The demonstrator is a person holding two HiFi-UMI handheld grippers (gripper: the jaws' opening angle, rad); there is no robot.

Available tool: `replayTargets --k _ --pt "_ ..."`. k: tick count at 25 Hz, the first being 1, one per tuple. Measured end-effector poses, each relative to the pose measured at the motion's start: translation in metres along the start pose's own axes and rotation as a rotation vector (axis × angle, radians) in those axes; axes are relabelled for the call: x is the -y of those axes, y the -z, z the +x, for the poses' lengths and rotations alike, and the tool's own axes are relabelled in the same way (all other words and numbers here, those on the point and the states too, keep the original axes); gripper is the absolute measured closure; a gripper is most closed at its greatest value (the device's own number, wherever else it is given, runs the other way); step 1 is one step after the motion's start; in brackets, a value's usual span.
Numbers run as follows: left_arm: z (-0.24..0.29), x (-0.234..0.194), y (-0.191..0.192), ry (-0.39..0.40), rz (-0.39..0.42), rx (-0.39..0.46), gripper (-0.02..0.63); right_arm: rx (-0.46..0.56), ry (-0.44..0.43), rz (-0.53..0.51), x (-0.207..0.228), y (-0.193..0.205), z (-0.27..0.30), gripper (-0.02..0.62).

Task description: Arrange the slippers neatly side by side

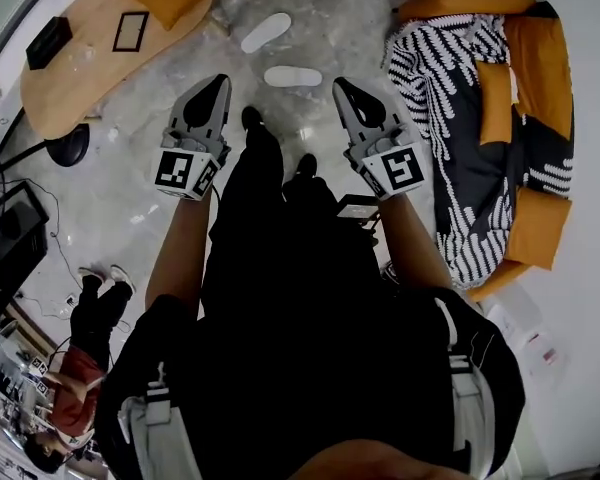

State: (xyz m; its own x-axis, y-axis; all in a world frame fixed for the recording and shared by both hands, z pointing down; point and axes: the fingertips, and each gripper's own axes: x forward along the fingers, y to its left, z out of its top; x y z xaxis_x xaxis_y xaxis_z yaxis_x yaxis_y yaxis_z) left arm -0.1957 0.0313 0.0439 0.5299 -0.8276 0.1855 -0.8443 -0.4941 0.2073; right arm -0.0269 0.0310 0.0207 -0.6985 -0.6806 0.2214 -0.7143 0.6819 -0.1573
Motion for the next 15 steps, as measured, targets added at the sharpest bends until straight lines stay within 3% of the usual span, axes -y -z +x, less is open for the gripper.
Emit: replayTargets --k 3,7,15 --pt "0.020 -0.015 0.005 0.031 0.033 -0.010 0.591 -0.039 -0.008 -0.004 0.013 0.012 0.028 0.563" --pt "0.038 -0.030 0.011 0.052 0.010 -0.004 0.591 -0.049 -0.008 -0.009 0.028 0.016 0.056 0.563" --pt "0.072 -0.060 0.064 0.022 -0.008 -0.033 0.591 -0.055 -0.076 -0.003 0.063 0.054 0.101 0.563"
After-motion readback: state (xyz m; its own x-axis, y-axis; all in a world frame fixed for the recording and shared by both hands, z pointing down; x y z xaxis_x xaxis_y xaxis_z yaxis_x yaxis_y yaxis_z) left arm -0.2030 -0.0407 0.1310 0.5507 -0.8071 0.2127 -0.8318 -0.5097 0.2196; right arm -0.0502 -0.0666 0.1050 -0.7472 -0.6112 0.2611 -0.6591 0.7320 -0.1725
